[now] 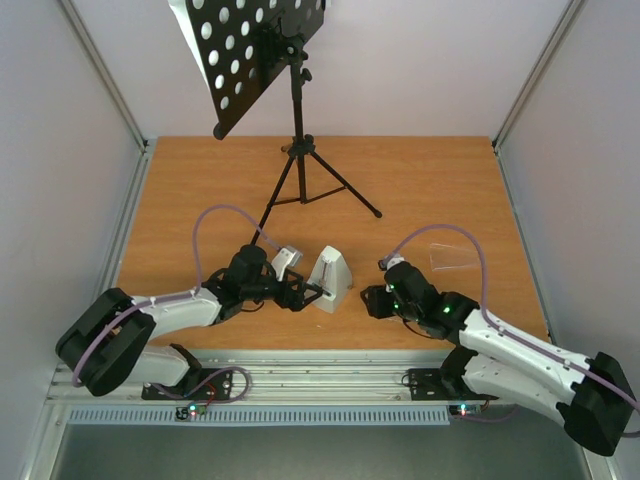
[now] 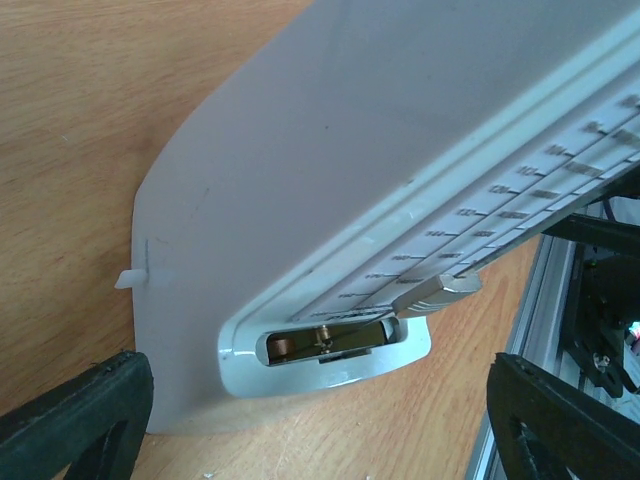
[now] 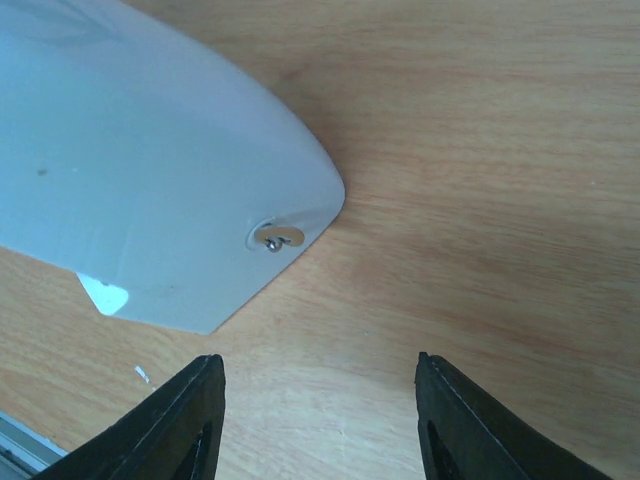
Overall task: Pack up the instrument practice props
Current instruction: Adjust the metronome at the center of the board.
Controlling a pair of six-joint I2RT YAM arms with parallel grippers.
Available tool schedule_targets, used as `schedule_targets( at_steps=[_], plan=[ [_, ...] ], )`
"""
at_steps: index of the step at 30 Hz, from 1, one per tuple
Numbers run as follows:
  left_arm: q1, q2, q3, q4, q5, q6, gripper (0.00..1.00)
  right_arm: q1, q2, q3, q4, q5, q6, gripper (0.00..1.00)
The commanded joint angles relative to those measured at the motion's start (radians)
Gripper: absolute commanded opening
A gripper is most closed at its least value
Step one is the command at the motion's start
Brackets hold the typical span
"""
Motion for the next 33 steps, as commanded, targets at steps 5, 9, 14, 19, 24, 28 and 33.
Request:
schedule_targets(
  at_steps=[5,9,14,19,24,28,33],
  plan=[
    [-0.017,-0.001,0.037,-0.005,-0.027,0.067,0.92,-0.002,0.094,0.042,0.204,0.0,0.029,0.52],
    [-0.033,-0.003,0.044,-0.022,-0.033,0.081,0.91,-0.002,0.144,0.062,0.241,0.005,0.028,0.52],
    [-0.065,0.017,0.055,-0.044,-0.057,0.1,0.91,-0.002,0.184,0.079,0.271,0.013,0.023,0.51],
    [-0.111,0.016,0.059,-0.058,-0.097,0.105,0.91,-0.002,0.209,0.091,0.291,0.019,0.012,0.5],
    [-0.151,0.001,0.045,-0.042,-0.116,0.087,0.91,-0.003,0.241,0.094,0.337,-0.013,-0.009,0.5],
    [-0.17,-0.016,0.03,-0.04,-0.119,0.076,0.91,-0.003,0.267,0.09,0.39,-0.062,-0.03,0.5],
    [-0.179,-0.04,0.02,-0.034,-0.119,0.075,0.91,-0.003,0.309,0.092,0.439,-0.121,-0.055,0.5]
  ],
)
